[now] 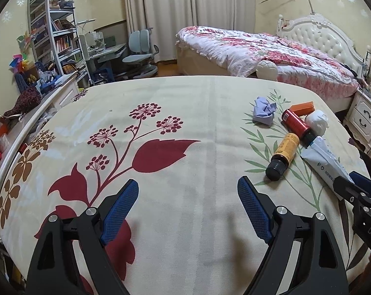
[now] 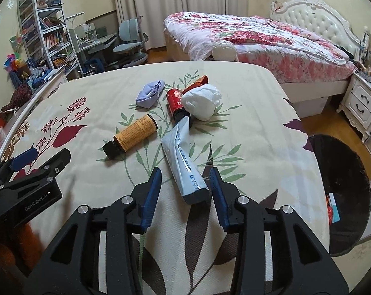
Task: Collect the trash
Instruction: 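Close the right tool on the white toothpaste tube and lift it, then grasp the amber bottle with black cap with the left tool while the right holds the tube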
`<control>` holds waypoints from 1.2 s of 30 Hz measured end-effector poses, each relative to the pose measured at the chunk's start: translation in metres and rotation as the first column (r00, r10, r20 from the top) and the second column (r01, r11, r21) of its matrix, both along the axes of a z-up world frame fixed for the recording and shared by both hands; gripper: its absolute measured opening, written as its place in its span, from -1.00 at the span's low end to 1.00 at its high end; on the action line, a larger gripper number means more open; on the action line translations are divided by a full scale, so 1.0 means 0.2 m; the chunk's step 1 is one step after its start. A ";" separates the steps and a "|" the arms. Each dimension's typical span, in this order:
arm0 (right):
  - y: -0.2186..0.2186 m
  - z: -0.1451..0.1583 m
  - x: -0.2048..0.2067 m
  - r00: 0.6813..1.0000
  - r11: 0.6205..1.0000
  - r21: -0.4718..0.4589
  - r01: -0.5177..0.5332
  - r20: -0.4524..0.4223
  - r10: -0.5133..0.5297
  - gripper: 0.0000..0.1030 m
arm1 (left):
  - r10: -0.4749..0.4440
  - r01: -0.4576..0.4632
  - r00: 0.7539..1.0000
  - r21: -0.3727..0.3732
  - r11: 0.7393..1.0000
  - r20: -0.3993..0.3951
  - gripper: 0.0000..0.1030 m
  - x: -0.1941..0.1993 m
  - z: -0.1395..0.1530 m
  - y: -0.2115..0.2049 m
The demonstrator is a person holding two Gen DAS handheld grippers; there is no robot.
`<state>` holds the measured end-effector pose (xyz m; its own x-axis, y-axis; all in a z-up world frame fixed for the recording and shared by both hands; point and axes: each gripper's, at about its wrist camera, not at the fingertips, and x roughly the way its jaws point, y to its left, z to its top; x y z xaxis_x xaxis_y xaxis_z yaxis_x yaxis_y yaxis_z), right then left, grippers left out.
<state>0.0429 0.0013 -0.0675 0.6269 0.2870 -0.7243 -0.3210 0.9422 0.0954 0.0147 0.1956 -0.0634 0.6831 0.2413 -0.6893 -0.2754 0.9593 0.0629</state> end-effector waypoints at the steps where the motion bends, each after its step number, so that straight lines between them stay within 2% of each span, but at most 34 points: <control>1: 0.01 0.00 0.01 1.000 1.000 -0.001 -0.005 -0.001 0.005 -0.23 | -0.002 0.002 1.000 0.000 1.000 0.000 0.60 0.00 0.00 0.00; 3: 0.04 0.00 0.03 1.000 1.000 -0.005 -0.019 0.000 0.019 -0.26 | -0.006 0.006 1.000 -0.001 1.000 0.000 0.60 0.01 0.00 -0.01; 4: 0.06 0.00 0.04 1.000 0.999 -0.011 -0.031 -0.006 0.031 -0.34 | -0.007 0.007 1.000 -0.003 1.000 0.000 0.60 0.01 0.00 -0.02; 5: 0.08 -0.01 0.05 0.999 0.999 -0.015 -0.040 -0.013 0.039 -0.44 | -0.009 0.009 1.000 -0.005 1.000 0.001 0.60 0.02 0.00 -0.02; 6: 0.09 -0.02 0.06 0.999 0.999 -0.020 -0.049 -0.022 0.049 -0.64 | -0.012 0.012 1.000 -0.006 1.000 0.004 0.60 0.02 0.01 -0.02; 10: 0.06 -0.01 0.04 0.999 0.999 -0.027 -0.039 -0.006 0.039 -0.72 | -0.037 0.037 0.999 -0.006 0.999 0.020 0.60 0.03 0.03 -0.06; 23: -0.21 -0.02 0.03 0.997 0.997 -0.015 0.074 -0.008 -0.075 -0.74 | -0.158 0.157 0.987 0.034 0.987 0.037 0.60 0.14 0.05 -0.31; 33: -0.27 -0.04 0.09 0.996 0.996 0.008 0.089 -0.015 -0.089 -0.74 | -0.204 0.205 0.979 0.059 0.977 -0.019 0.60 0.31 -0.01 -0.39; 36: -0.27 -0.04 0.10 0.996 0.996 0.013 0.085 -0.017 -0.085 -0.74 | -0.227 0.229 0.973 0.053 0.972 -0.044 0.44 0.34 -0.02 -0.40</control>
<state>0.0633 -0.0519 -0.0764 0.6376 0.2432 -0.7310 -0.2381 0.9646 0.1133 0.0833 0.1158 -0.0683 0.6989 0.1219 -0.7048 -0.0467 0.9910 0.1252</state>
